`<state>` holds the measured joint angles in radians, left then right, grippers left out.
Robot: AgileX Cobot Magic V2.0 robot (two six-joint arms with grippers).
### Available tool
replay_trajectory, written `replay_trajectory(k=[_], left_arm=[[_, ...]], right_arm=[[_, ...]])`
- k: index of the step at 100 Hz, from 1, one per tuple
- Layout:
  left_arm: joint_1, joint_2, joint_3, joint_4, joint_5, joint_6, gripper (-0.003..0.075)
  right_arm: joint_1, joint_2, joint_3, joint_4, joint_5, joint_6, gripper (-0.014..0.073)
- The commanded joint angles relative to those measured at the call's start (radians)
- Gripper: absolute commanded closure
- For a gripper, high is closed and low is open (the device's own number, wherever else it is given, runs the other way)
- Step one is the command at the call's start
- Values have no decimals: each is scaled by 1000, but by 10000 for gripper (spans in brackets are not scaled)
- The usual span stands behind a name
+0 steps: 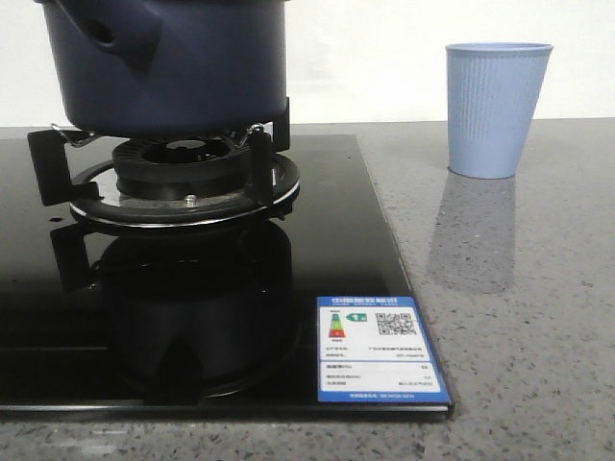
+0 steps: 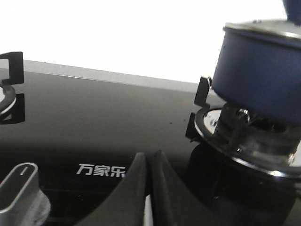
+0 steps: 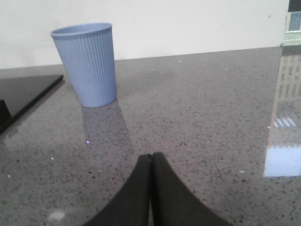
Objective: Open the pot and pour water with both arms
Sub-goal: 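Move the left gripper toward the blue knob on the pot lid, then close the left gripper on the lid knob and lift the lid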
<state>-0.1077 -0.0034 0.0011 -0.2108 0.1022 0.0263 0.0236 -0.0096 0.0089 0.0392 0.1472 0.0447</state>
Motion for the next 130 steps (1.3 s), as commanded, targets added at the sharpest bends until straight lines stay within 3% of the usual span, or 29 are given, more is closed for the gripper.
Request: replay_trajectory(k=[1, 11, 35, 47, 59, 75, 92, 123, 130], left_arm=[[2, -26, 33, -71, -92, -10, 739], [2, -26, 33, -147, -102, -10, 739], [2, -26, 16, -488, -190, -10, 739], [2, -26, -43, -476, -180, -5, 739], [2, -2, -147, -363, -133, 11, 740], [2, 126, -356, -166, 74, 40, 739], [2, 325, -529, -160, 202, 174, 739], [-137, 539, -678, -164, 202, 229, 733], [-176, 568, -695, -164, 184, 229, 685]], right_arm=[[-8, -17, 28, 46, -101, -1, 668], [-8, -17, 28, 125, -110, -1, 667], [-8, -17, 24, 383, -227, -1, 667], [-8, -17, -26, 383, -222, -1, 667], [-8, -8, -125, 297, -98, -21, 667], [-8, 94, -289, 141, 99, -21, 667], [-8, 273, -421, 94, 199, -93, 667], [132, 490, -575, 90, 229, -161, 667], [150, 513, -592, 90, 221, -161, 652]])
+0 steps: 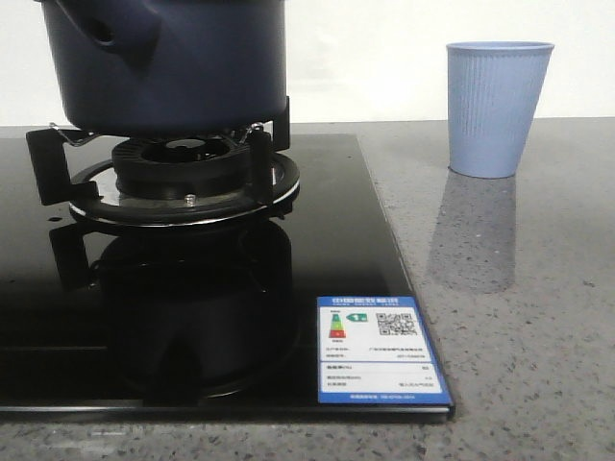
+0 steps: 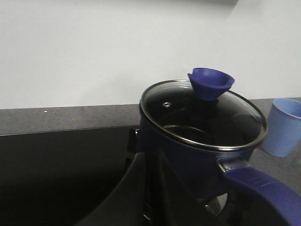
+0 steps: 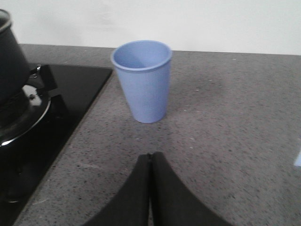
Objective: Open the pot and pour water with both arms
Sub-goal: 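Close the left gripper on the lid knob and lift the lid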
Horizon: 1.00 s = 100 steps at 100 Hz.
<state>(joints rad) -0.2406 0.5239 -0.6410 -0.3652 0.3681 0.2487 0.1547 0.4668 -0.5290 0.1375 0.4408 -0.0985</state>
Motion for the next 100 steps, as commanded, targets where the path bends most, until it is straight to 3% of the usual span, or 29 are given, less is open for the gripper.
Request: replay_trajectory(k=[1, 10, 23, 27, 34, 66, 87, 100], left_arm=[[-51, 43, -55, -10, -85, 7, 679], [-98, 67, -55, -11, -144, 7, 563], [-168, 109, -55, -12, -227, 7, 295], [-187, 121, -55, -12, -247, 7, 244], [-217, 151, -55, -12, -279, 7, 197], [-302, 362, -57, -11, -514, 7, 241], [-304, 499, -136, -4, -534, 7, 146], [-304, 573, -202, -4, -534, 7, 139]], right_arm=[[22, 38, -54, -8, -75, -17, 648], [32, 58, -66, -1, -90, -17, 528], [32, 72, -66, 15, -106, -17, 176], [32, 74, -66, 20, -106, -17, 80], [32, 74, -66, 25, -113, -17, -1], [32, 74, -66, 29, -116, -17, 14], [32, 74, -66, 29, -116, -17, 14], [32, 74, -66, 29, -116, -17, 14]])
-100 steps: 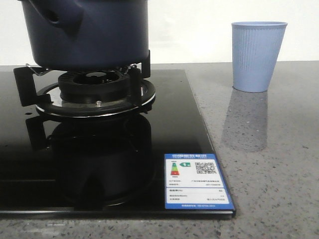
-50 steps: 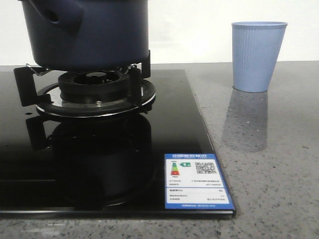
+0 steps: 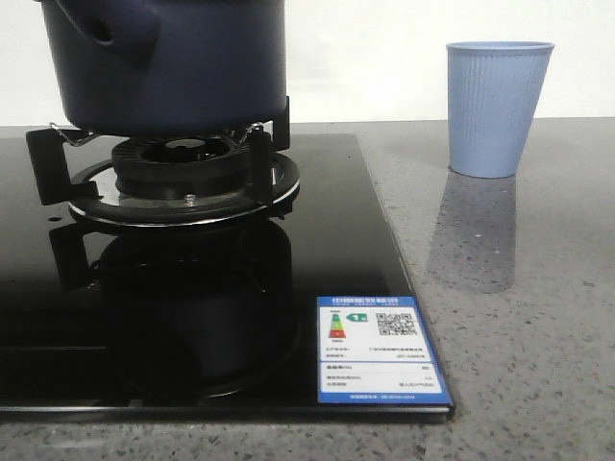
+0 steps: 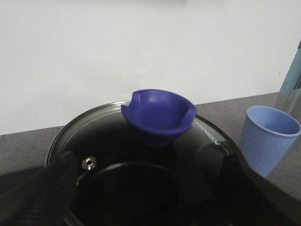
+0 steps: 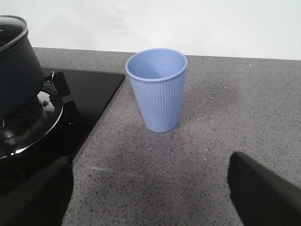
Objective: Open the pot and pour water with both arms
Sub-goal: 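Close the left gripper on the lid knob and lift the lid, then grasp the light blue ribbed cup with the right gripper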
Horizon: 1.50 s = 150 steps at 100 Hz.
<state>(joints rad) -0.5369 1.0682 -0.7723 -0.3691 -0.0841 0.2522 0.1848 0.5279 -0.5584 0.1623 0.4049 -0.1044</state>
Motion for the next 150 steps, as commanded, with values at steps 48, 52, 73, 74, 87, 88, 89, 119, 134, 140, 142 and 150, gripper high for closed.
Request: replay_trajectory(k=[48, 52, 73, 74, 87, 88, 89, 119, 134, 140, 142, 150], left_arm=[[-8, 201, -225, 0, -74, 3, 139], [-8, 211, -234, 0, -71, 3, 139], [-8, 257, -248, 0, -73, 3, 145], [-8, 255, -248, 0, -73, 3, 145], [-8, 269, -248, 0, -77, 3, 177], [-8, 269, -248, 0, -79, 3, 181], [-8, 269, -248, 0, -80, 3, 184], [-8, 269, -251, 18, -83, 3, 363], [-8, 257, -251, 18, -85, 3, 363], [-8, 241, -251, 18, -92, 3, 363], [-8, 236, -251, 18, -95, 3, 363], [-6, 204, -251, 18, -112, 3, 363]], right_arm=[[2, 13, -37, 4, -80, -12, 14], [2, 13, -37, 4, -80, -12, 14], [2, 13, -37, 6, -81, -12, 14], [2, 13, -37, 6, -81, -12, 13], [2, 13, -37, 6, -81, -12, 14], [2, 13, -37, 6, -81, -12, 14], [2, 13, -37, 6, -81, -12, 14], [2, 13, -37, 6, -81, -12, 14], [2, 13, -37, 6, -81, -12, 14], [2, 13, -37, 6, -79, -12, 14], [2, 13, -37, 6, -79, -12, 14], [2, 21, -31, 6, -79, -12, 14]])
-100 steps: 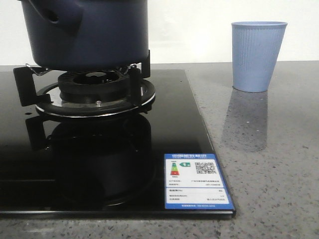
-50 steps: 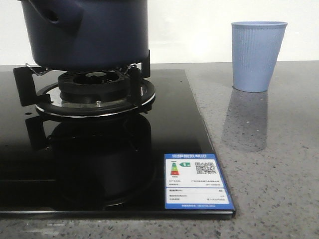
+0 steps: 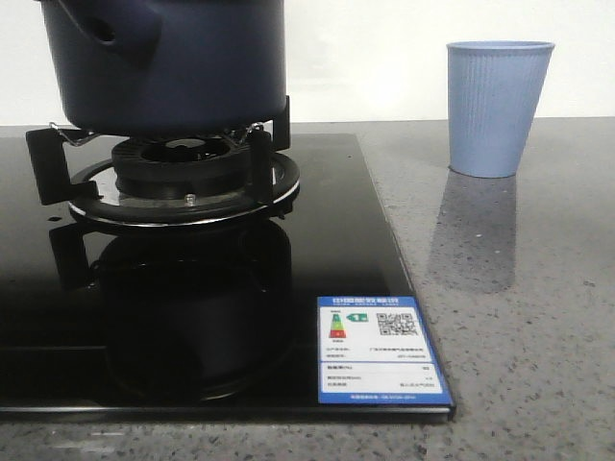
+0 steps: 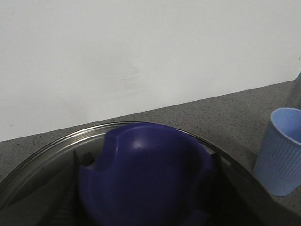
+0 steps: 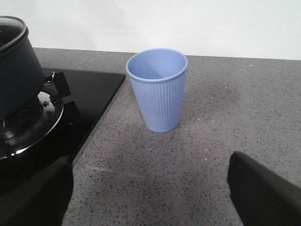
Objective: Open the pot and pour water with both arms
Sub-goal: 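Grasp the light blue ribbed cup with the right gripper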
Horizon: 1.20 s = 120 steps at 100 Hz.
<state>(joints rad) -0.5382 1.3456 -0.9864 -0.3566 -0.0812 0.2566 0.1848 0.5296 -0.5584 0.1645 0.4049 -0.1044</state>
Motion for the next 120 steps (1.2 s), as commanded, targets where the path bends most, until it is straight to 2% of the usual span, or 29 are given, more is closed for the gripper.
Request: replay_trajectory(k=[1, 19, 40, 55, 71, 83, 120], left_arm=[[-4, -79, -37, 6, -119, -1, 363], [19, -150, -37, 8, -137, -1, 363], [111, -216, -37, 8, -96, -1, 361], [185, -251, -37, 8, -63, -1, 361], [233, -276, -37, 8, -37, -1, 361], [237, -288, -37, 27, -37, -1, 361], [237, -295, -37, 50, -37, -1, 361]], right_arm=[[2, 20, -31, 4, -79, -12, 14], [2, 95, -20, 8, -109, -12, 13], [2, 223, -20, 17, -231, -12, 14], [4, 325, -20, 39, -380, -12, 14], [73, 454, -20, 39, -563, -12, 13], [120, 578, -20, 39, -709, -12, 14], [118, 869, -20, 92, -1031, -12, 13]])
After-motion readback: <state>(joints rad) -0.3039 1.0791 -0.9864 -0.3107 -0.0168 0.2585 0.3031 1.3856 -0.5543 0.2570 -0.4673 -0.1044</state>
